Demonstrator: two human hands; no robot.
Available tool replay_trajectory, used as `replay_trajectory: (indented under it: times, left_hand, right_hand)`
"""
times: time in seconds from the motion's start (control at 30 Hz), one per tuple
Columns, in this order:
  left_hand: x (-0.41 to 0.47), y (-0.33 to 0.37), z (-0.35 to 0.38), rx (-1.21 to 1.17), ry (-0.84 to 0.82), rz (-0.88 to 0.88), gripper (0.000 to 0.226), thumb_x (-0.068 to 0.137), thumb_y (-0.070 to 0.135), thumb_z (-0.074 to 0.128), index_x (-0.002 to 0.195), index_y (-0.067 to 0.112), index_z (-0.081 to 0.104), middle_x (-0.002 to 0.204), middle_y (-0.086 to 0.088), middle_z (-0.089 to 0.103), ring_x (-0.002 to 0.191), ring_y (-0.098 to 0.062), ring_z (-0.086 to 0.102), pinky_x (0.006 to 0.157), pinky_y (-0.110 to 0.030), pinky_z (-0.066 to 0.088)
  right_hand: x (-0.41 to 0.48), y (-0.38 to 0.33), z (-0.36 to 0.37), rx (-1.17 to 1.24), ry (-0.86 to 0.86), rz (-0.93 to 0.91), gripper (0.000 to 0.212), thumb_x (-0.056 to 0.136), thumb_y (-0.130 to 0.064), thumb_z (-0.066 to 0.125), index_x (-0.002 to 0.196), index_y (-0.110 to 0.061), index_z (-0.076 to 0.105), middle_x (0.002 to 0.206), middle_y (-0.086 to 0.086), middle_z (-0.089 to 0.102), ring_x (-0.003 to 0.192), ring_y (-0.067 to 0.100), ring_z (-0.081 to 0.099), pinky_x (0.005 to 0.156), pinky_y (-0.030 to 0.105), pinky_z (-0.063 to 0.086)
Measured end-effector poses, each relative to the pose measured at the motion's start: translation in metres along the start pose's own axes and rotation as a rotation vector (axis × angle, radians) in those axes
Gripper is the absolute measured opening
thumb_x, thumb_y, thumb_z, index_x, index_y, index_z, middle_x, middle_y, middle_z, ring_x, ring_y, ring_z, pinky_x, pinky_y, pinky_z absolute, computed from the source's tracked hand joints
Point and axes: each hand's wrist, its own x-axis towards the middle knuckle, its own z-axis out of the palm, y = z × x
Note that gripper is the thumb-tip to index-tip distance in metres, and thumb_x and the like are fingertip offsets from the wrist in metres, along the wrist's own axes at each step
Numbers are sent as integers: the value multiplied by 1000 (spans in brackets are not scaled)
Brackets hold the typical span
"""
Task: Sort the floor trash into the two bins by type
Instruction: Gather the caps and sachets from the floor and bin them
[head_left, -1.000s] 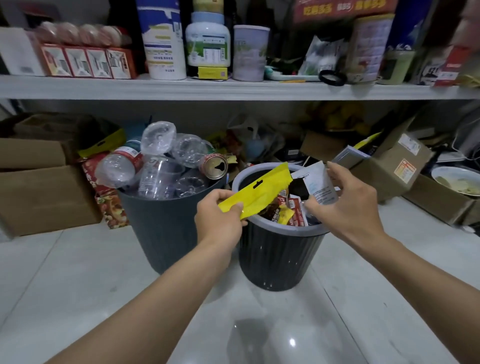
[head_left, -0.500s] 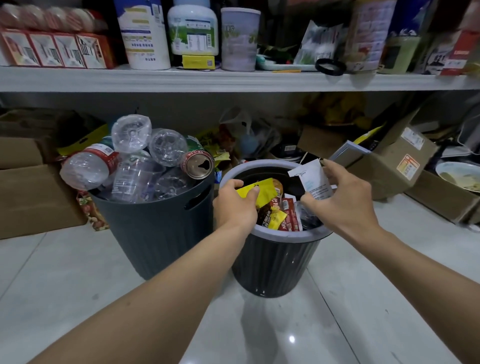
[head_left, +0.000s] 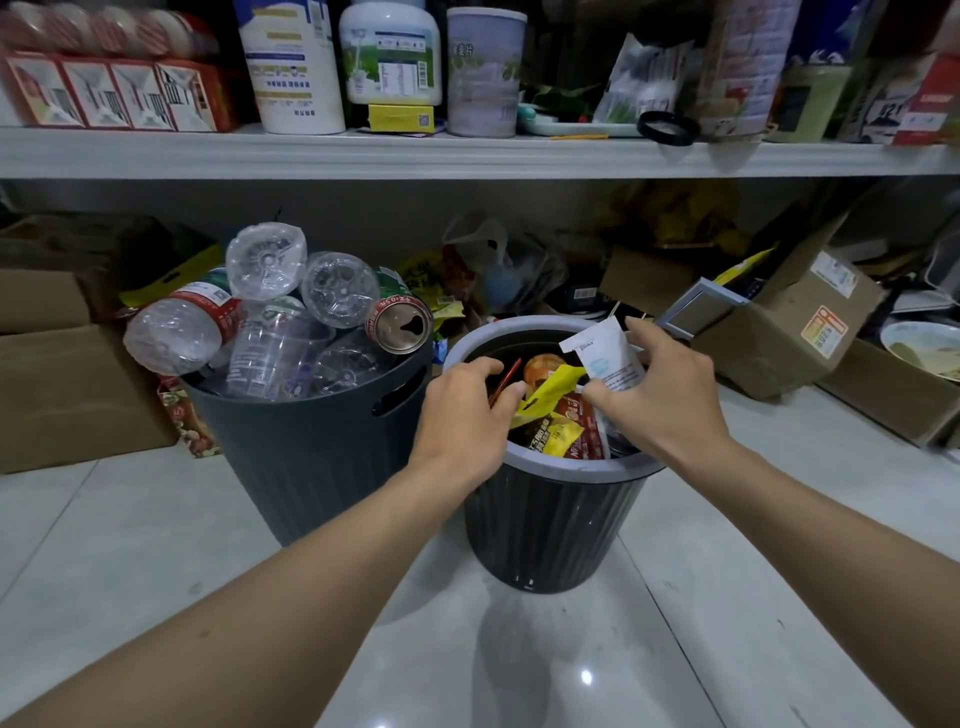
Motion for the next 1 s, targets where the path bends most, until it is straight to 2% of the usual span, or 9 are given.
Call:
replay_trajectory:
  times: [0.07,0.17,0.27,0.4,0.5,0.63,0.77,1.0]
  left_hand:
    - [-3,2,-2,32,-12,33,44,96,34,55,135,14,52,132,-2,57,123,-16,50,96,-23,38]
    - [-7,4,-6,80,-27,79,44,96,34,55,135,16,52,133,-1,56,124,-16,48,97,-24,37]
    - [-14,4,-14,122,-36,125,44,96,35,55,136,17,52,135,0,55,126,-15,46,99,-25,36]
    - [-27,1,-37,231,-13,212,47,96,38,52,138,17,49,139,1,51,130,-14,41,104,-27,33]
    - [-42,-3,-64,396,25,310,47,97,36,52,138,15,49,139,-1,51,131,-15,39,107,-27,31]
    - [-64,-15,-97,556,92,350,50,95,38,54,137,13,51,141,-4,52,136,-21,40,110,-34,32]
    - [-85,-31,-128,681,103,329,55,95,44,49,142,16,45,147,-4,44,141,-21,33,113,-36,28]
    - [-122,-71,-184,775,150,246,55,95,48,40,139,15,50,143,-7,49,137,-25,40,108,-39,36]
  right_hand:
    - [1,-3,0,-7,-16,24,72,77,-35,75,140,-14,47,130,5,60,118,22,53,85,28,40]
    - [-2,-7,0,-17,-44,54,69,80,-32,74,140,-12,48,131,5,60,122,23,51,99,32,41]
    - [-9,-12,-2,-19,-40,27,59,83,-28,72,136,-12,52,127,6,62,118,22,55,99,31,43]
    - [-22,-23,-1,-75,-56,-69,53,88,-33,66,136,-15,53,128,4,62,121,23,54,101,38,46]
    - [-35,-41,1,-131,-115,-131,58,90,-39,61,141,-17,47,139,1,54,130,19,45,106,37,38]
    - [-54,-80,0,-192,-158,-217,60,95,-42,54,146,-16,40,148,1,45,138,18,36,113,34,28]
    - [-73,-119,0,-236,-151,-307,58,97,-42,50,146,-13,40,149,4,44,139,19,35,115,34,23]
    - [-107,-178,21,-233,-211,-404,63,97,-46,44,152,-17,30,157,1,30,145,17,23,118,29,13]
